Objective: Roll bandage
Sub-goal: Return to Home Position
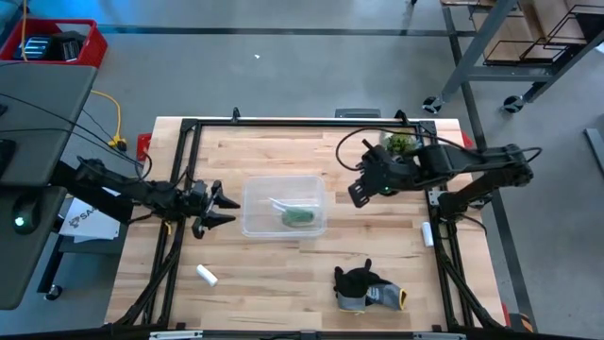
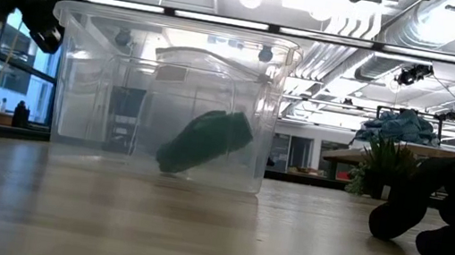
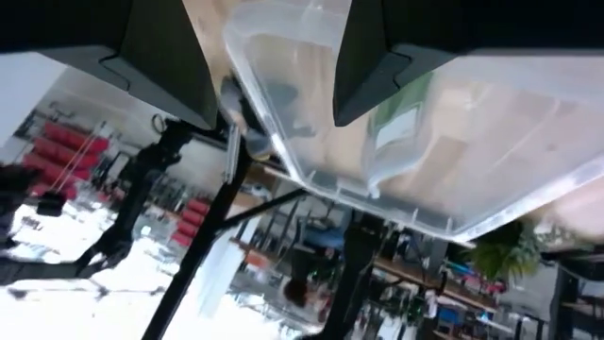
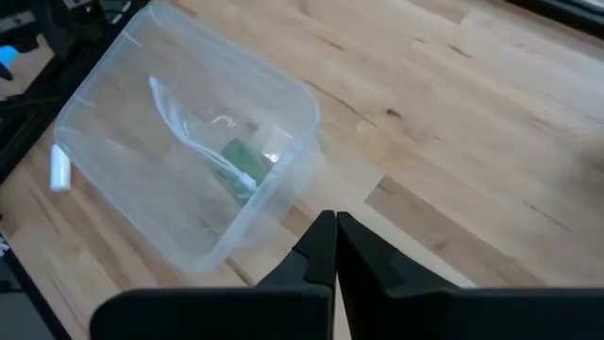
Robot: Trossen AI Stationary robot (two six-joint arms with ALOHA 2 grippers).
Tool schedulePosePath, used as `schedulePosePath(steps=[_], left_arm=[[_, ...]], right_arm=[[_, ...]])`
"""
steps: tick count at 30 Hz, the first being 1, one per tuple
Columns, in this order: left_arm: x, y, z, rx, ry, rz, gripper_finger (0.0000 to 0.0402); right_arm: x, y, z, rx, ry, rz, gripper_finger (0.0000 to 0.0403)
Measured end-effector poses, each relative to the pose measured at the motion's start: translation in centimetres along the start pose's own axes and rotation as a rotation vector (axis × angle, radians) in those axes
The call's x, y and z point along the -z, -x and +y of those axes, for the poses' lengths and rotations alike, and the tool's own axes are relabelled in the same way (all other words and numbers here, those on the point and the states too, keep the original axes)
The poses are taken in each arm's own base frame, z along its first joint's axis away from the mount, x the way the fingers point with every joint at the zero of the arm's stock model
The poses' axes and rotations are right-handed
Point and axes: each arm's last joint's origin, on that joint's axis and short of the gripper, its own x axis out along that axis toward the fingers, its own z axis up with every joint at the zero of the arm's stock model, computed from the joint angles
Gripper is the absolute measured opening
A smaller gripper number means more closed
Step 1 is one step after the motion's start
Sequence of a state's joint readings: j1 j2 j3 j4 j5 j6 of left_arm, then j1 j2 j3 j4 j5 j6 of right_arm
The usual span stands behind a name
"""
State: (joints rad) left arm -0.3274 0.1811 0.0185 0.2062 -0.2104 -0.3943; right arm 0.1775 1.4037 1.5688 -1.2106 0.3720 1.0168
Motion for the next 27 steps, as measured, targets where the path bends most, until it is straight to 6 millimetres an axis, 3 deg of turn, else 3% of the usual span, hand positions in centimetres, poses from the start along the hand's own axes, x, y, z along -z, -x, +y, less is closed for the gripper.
schedulePosePath(steps=[13, 17, 23, 27], left_arm=[[-0.3, -0.2, 1.7, 0.013, -0.191, 0.026, 0.0209], [-0.5, -0.1, 2.7, -0.063, -0.279, 0.027, 0.0209], [-0.7, 0.0, 3.5, -0.069, -0.271, 0.039, 0.0209], [-0.7, 0.0, 3.6, -0.088, -0.274, 0.033, 0.0209]], right_arm=[[0.2, 1.1, -0.5, -0.003, 0.0, -0.03, 0.0], [0.8, 1.3, -0.5, 0.012, -0.004, -0.012, 0.0], [1.7, 1.6, -0.3, 0.023, -0.007, 0.001, 0.0], [3.0, 0.8, 0.0, -0.046, -0.017, -0.022, 0.0]])
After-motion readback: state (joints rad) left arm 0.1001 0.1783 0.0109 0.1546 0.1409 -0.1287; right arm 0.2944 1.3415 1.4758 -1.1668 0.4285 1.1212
